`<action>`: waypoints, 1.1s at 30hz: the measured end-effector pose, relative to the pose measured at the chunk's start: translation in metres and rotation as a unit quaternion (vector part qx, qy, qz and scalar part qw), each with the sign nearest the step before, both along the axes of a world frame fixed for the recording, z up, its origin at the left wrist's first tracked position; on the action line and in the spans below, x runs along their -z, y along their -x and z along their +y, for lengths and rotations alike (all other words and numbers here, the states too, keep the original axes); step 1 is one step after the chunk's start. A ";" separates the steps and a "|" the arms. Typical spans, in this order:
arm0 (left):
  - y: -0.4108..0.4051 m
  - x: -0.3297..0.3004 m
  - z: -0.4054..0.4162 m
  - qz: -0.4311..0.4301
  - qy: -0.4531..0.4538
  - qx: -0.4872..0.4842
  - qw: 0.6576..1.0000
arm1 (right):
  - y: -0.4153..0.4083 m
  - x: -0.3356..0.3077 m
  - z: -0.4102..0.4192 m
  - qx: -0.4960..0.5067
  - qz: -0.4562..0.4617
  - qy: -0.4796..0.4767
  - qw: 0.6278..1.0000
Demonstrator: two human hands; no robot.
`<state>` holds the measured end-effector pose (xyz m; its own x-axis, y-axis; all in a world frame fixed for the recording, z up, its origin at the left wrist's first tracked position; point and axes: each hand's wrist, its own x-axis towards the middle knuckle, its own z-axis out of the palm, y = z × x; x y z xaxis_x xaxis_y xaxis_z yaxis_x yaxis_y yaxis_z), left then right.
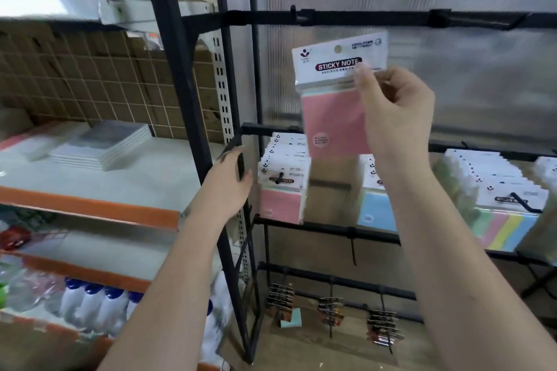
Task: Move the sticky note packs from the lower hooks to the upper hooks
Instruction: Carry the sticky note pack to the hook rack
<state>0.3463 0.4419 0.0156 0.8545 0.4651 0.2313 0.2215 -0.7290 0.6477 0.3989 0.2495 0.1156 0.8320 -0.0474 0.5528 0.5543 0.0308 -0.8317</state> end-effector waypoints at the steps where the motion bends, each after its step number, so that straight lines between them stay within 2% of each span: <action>1: 0.000 0.000 0.001 -0.015 -0.003 0.000 1.000 | 0.001 -0.006 0.007 -0.007 -0.001 -0.012 1.000; 8: -0.005 0.007 0.006 0.000 -0.009 -0.001 1.000 | 0.003 -0.035 0.042 -0.054 0.000 -0.061 0.997; 15: -0.005 0.013 0.007 0.006 -0.028 0.000 1.000 | -0.009 -0.042 0.058 -0.033 0.038 -0.075 0.996; 27: -0.009 0.018 0.006 -0.012 -0.017 0.007 1.000 | -0.012 -0.034 0.064 -0.022 -0.013 -0.083 0.996; 33: -0.010 0.020 0.006 -0.004 -0.012 0.006 1.000 | -0.023 -0.030 0.067 -0.002 0.005 -0.065 0.998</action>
